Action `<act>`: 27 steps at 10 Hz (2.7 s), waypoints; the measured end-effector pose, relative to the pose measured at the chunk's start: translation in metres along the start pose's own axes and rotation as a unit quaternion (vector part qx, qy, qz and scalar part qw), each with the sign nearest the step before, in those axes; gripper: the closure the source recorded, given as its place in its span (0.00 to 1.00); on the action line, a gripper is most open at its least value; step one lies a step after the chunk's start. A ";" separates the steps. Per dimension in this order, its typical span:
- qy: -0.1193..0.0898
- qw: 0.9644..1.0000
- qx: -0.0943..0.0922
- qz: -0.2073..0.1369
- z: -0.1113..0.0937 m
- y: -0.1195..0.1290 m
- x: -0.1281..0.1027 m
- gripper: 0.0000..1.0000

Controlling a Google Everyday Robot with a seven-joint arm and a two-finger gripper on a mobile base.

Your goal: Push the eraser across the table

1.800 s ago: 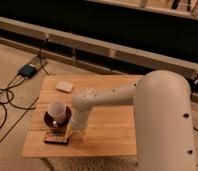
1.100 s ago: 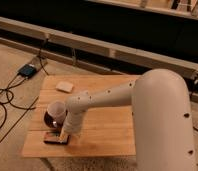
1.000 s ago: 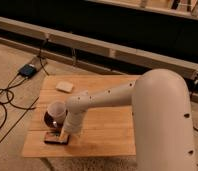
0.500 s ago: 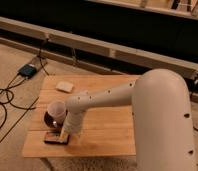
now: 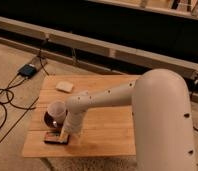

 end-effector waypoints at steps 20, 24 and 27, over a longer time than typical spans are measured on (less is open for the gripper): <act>0.008 0.994 0.016 -0.110 0.007 0.056 -0.016 0.35; 0.011 0.993 0.021 -0.115 0.006 0.052 -0.020 0.35; 0.013 0.993 0.021 -0.113 0.004 0.047 -0.021 0.35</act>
